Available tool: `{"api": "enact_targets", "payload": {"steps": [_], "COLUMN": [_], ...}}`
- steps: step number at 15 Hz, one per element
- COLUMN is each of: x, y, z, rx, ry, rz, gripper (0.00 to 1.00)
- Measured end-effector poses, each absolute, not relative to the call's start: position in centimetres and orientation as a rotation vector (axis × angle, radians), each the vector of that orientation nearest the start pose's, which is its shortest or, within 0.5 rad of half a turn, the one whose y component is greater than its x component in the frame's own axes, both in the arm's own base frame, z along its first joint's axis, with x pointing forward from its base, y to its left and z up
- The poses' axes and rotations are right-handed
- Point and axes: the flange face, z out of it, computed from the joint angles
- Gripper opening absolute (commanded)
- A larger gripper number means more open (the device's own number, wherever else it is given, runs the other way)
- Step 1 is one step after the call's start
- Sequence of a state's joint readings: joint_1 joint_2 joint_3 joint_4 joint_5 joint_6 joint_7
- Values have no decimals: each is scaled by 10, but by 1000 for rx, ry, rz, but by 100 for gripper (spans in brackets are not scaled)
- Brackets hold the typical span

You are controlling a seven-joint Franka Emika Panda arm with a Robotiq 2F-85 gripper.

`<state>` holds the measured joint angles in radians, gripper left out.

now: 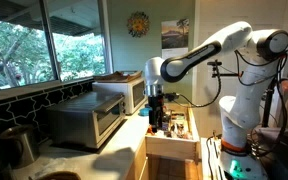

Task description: Put the basket on top of the toaster oven

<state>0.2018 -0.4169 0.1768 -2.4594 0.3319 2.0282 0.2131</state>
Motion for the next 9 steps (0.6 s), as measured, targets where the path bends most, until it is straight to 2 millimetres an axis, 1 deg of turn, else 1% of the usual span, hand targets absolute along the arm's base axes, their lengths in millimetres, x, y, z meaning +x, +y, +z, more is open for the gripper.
{"api": "enact_targets", "payload": {"steps": [4, 5, 7, 9], "x": [379, 383, 403, 432], "y": [173, 173, 181, 198], "z": [445, 447, 456, 468], "rx": [-2929, -2924, -2906, -2863], "ry": [0, 15, 93, 177], "rz": [113, 78, -75, -267], "gripper": [100, 100, 100, 100]}}
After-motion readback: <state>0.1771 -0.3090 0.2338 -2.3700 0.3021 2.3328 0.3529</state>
